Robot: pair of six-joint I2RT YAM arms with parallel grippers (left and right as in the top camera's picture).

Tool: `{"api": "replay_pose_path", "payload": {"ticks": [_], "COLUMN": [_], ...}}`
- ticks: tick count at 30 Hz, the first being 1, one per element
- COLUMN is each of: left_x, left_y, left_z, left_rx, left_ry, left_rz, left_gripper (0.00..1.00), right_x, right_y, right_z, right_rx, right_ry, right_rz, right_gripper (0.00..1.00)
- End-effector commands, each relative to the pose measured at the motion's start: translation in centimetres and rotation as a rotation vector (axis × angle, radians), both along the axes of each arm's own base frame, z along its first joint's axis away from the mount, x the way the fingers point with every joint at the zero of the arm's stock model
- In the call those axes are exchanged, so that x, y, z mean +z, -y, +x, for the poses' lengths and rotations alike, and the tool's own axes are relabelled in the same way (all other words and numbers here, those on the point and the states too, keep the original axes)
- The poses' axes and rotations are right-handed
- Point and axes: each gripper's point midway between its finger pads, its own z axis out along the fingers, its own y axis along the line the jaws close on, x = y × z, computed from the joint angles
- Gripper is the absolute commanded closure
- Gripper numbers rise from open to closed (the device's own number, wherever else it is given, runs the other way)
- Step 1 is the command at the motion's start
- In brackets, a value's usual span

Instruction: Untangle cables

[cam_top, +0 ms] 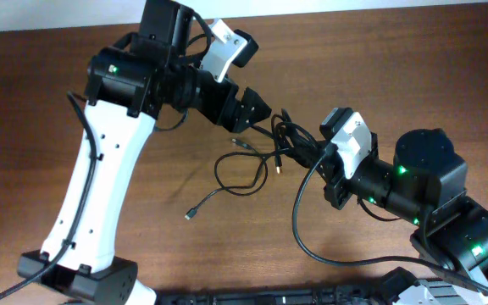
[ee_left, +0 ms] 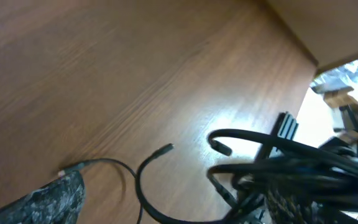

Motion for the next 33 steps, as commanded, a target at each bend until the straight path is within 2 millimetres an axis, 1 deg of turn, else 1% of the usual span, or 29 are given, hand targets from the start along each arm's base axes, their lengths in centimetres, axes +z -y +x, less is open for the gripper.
{"api": "replay_pose_path", "payload": {"ticks": [1, 4, 7, 9, 12, 15, 17, 21, 24, 25, 30, 33], "left_x": [1.9, 1.9, 1.9, 1.9, 2.2, 2.8, 2.9, 2.8, 2.6, 2.6, 2.6, 2.6], "left_y": [0.3, 0.3, 0.3, 0.3, 0.6, 1.1, 1.2, 1.4, 1.3, 1.3, 1.4, 1.9], "left_z": [-0.8, -0.8, -0.8, -0.8, -1.2, -1.5, -1.4, -1.7, -1.9, -1.9, -2.0, -2.3], "left_rx": [-0.064, -0.063, -0.064, -0.064, -0.109, -0.144, -0.145, -0.152, -0.141, -0.127, -0.125, -0.139], "left_ry": [0.069, 0.068, 0.069, 0.068, 0.096, 0.105, 0.111, 0.107, 0.082, 0.065, 0.057, 0.056], "left_rz": [-0.041, -0.041, -0.042, -0.042, -0.058, -0.101, -0.102, -0.098, -0.096, -0.099, -0.1, -0.1], "left_gripper": [0.07, 0.06, 0.05, 0.0, 0.01, 0.01, 0.01, 0.01, 0.01, 0.01, 0.01, 0.01], "right_x": [1.1, 1.0, 1.1, 0.9, 0.5, 0.6, 0.9, 1.2, 0.8, 0.9, 1.2, 1.1], "right_y": [0.1, 0.5, 0.2, 0.4, 0.9, 0.3, -0.3, -0.5, 0.9, 1.0, 0.9, 1.1], "right_z": [0.1, 0.6, 0.2, 0.6, 1.3, 1.3, 1.2, 1.7, 3.1, 3.3, 3.3, 3.4], "right_rx": [-0.032, -0.08, -0.041, -0.063, -0.105, -0.066, -0.026, -0.027, -0.161, -0.174, -0.162, -0.177], "right_ry": [-0.025, -0.094, -0.107, -0.133, -0.175, -0.192, -0.192, -0.182, -0.203, -0.196, -0.188, -0.184], "right_rz": [0.072, 0.131, 0.151, 0.164, 0.189, 0.21, 0.225, 0.236, 0.25, 0.248, 0.256, 0.253], "right_gripper": [0.96, 0.96, 0.96, 0.96, 0.96, 0.96, 0.96, 0.96, 0.96, 0.96, 0.96, 0.96]}}
